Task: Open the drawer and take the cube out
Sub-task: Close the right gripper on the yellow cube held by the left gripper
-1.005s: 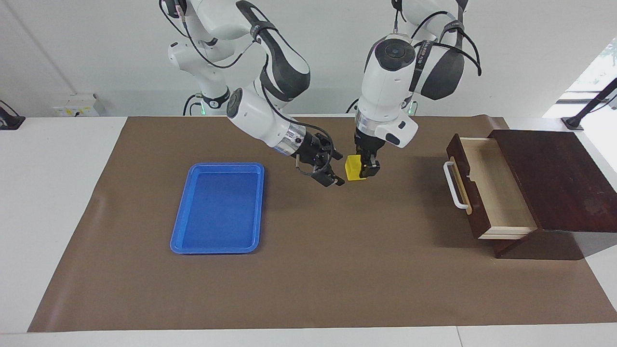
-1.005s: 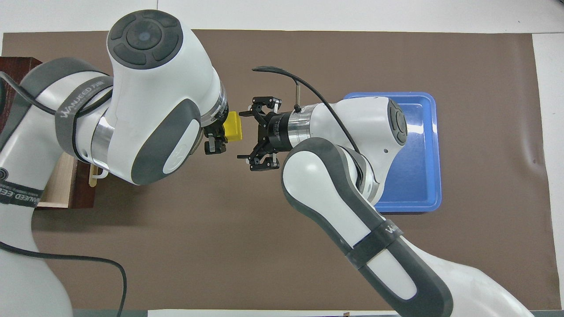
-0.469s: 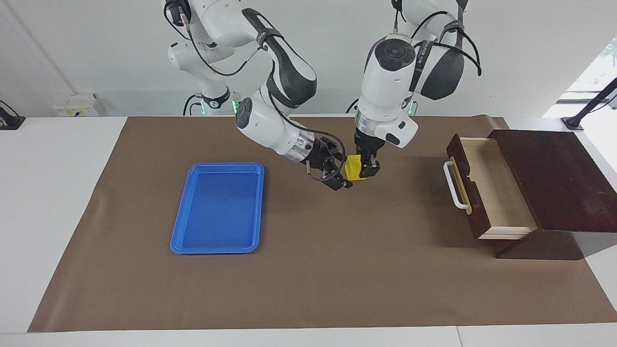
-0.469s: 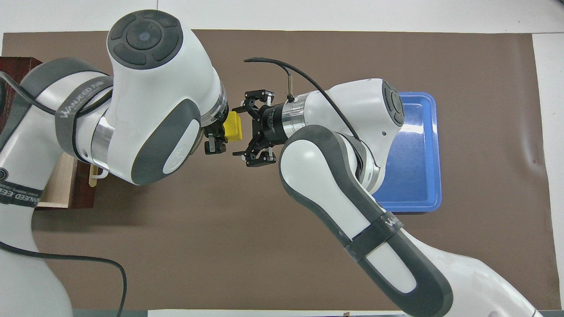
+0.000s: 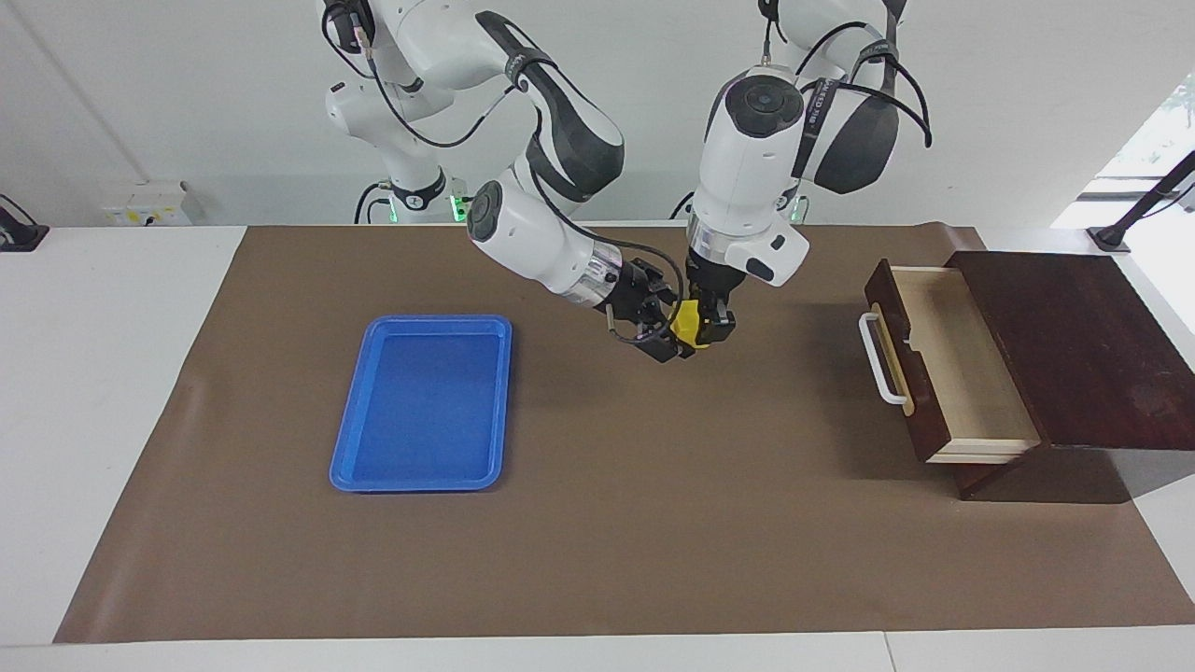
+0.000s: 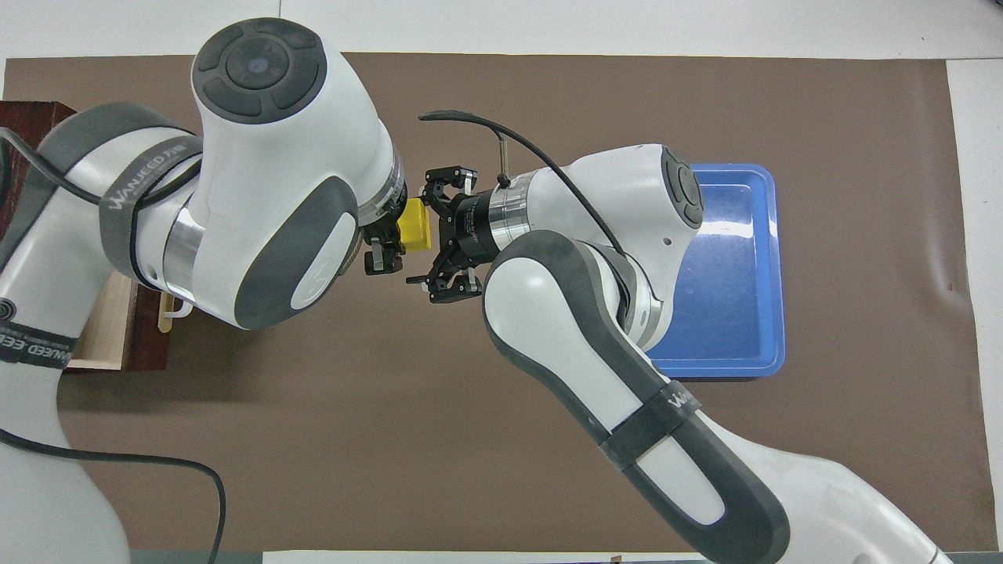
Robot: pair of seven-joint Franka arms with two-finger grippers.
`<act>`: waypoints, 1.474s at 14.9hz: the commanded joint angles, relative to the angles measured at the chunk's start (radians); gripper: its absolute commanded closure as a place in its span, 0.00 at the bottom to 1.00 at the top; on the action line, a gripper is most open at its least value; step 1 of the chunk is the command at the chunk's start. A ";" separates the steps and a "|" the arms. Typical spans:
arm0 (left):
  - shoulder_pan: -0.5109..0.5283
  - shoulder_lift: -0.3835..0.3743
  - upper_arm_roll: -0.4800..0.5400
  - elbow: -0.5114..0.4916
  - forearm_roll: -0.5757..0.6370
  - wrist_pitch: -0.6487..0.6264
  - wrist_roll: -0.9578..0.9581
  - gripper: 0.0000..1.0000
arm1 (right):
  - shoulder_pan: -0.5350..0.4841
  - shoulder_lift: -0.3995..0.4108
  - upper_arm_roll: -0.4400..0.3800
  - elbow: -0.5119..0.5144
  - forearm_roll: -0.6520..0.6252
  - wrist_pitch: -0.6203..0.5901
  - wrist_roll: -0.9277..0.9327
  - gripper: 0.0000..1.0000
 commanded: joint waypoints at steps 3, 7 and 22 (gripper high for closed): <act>-0.014 0.006 0.015 0.007 -0.015 0.009 -0.006 1.00 | -0.001 0.013 0.002 0.027 -0.029 -0.007 0.051 0.94; -0.014 0.005 0.015 0.003 -0.015 0.015 -0.006 1.00 | -0.003 0.014 0.002 0.033 -0.058 -0.005 0.050 1.00; -0.014 -0.001 0.015 0.009 -0.008 0.010 -0.006 0.00 | -0.012 0.013 0.003 0.035 -0.055 -0.009 0.065 1.00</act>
